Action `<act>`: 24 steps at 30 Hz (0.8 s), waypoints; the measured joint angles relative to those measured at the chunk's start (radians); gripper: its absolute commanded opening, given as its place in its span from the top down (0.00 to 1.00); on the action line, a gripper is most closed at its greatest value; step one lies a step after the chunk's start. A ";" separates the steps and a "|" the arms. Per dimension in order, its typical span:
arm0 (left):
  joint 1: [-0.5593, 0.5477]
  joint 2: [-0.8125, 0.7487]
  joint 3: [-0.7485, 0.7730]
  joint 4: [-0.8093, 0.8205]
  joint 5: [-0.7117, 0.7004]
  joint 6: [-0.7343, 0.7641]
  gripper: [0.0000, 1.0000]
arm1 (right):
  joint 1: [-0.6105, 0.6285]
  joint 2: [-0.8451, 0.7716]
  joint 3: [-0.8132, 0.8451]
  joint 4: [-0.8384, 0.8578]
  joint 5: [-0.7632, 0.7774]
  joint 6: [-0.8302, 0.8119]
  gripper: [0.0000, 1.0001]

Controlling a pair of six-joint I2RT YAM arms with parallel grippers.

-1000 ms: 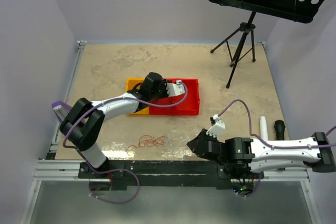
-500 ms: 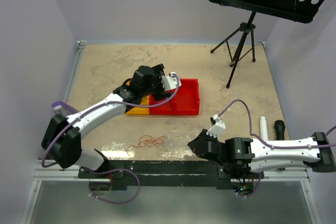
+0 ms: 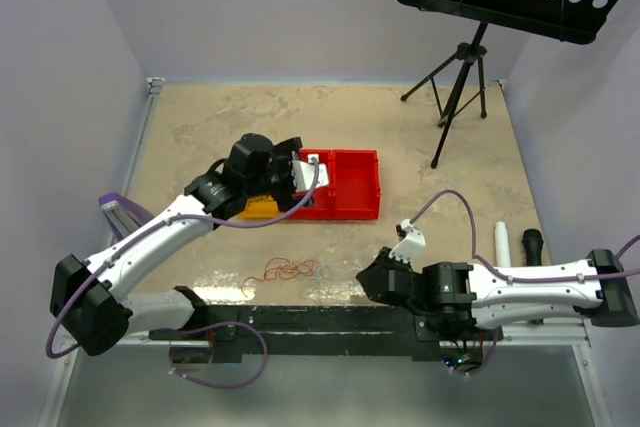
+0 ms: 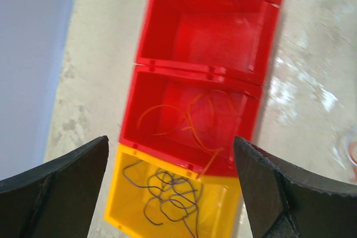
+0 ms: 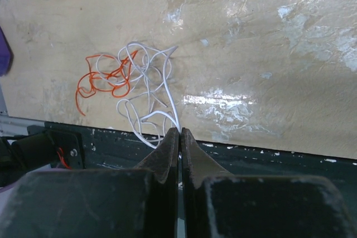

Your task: Untangle the cables

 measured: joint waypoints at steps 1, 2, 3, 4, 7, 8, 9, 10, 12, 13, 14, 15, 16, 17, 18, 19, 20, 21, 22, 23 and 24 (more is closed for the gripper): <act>0.001 -0.008 -0.014 -0.012 0.027 0.013 0.03 | 0.000 0.006 0.001 0.001 0.000 0.000 1.00; 0.001 -0.023 -0.034 -0.023 0.048 0.032 0.03 | 0.000 0.010 0.003 0.000 0.000 0.000 1.00; 0.001 -0.052 -0.072 -0.030 0.074 0.054 0.02 | 0.000 0.013 0.006 0.001 0.000 0.000 1.00; 0.001 -0.086 -0.110 -0.054 0.097 0.079 0.03 | 0.000 0.014 0.007 0.002 0.000 -0.001 1.00; 0.000 -0.183 -0.192 -0.189 0.163 0.188 0.03 | 0.000 0.013 0.009 0.005 0.000 -0.001 1.00; 0.000 -0.203 -0.206 -0.236 0.183 0.226 0.04 | 0.000 0.013 0.009 0.005 0.000 -0.001 1.00; 0.000 -0.218 -0.219 -0.278 0.203 0.266 0.04 | 0.000 0.013 0.009 0.006 0.000 -0.001 1.00; 0.000 -0.231 -0.231 -0.317 0.221 0.303 0.04 | 0.000 0.013 0.009 0.008 0.000 -0.001 1.00; 0.000 -0.245 -0.256 -0.388 0.248 0.369 0.05 | 0.000 0.014 0.009 0.011 0.000 -0.001 1.00; 0.000 -0.245 -0.265 -0.415 0.257 0.391 0.06 | 0.000 0.014 0.009 0.012 0.000 0.000 1.00; 0.000 -0.238 -0.275 -0.446 0.270 0.420 0.06 | 0.000 0.015 0.009 0.012 -0.001 0.000 1.00; 0.000 -0.227 -0.282 -0.471 0.278 0.442 0.07 | 0.000 0.018 0.009 0.012 0.000 -0.001 1.00; 0.000 -0.212 -0.288 -0.488 0.288 0.462 0.07 | 0.000 0.021 0.009 0.013 -0.001 0.000 1.00; 0.000 -0.192 -0.293 -0.504 0.298 0.483 0.09 | 0.000 0.024 0.009 0.012 -0.001 0.000 1.00; 0.000 -0.169 -0.294 -0.520 0.308 0.501 0.10 | 0.000 0.028 0.009 0.012 -0.001 0.000 1.00; 0.000 -0.147 -0.295 -0.529 0.319 0.517 0.11 | 0.000 0.031 0.009 0.012 -0.001 0.000 1.00; -0.002 -0.126 -0.296 -0.535 0.327 0.532 0.13 | 0.000 0.034 0.009 0.012 -0.001 0.000 1.00; -0.002 -0.112 -0.297 -0.538 0.333 0.542 0.14 | 0.000 0.035 0.009 0.012 -0.001 0.000 1.00; -0.005 -0.095 -0.300 -0.539 0.340 0.557 0.17 | 0.000 0.035 0.009 0.012 -0.001 0.000 1.00; -0.008 -0.088 -0.303 -0.536 0.347 0.565 0.21 | 0.000 0.035 0.009 0.011 -0.001 0.000 1.00; -0.012 -0.082 -0.308 -0.533 0.351 0.576 0.24 | 0.000 0.035 0.009 0.011 -0.001 0.000 1.00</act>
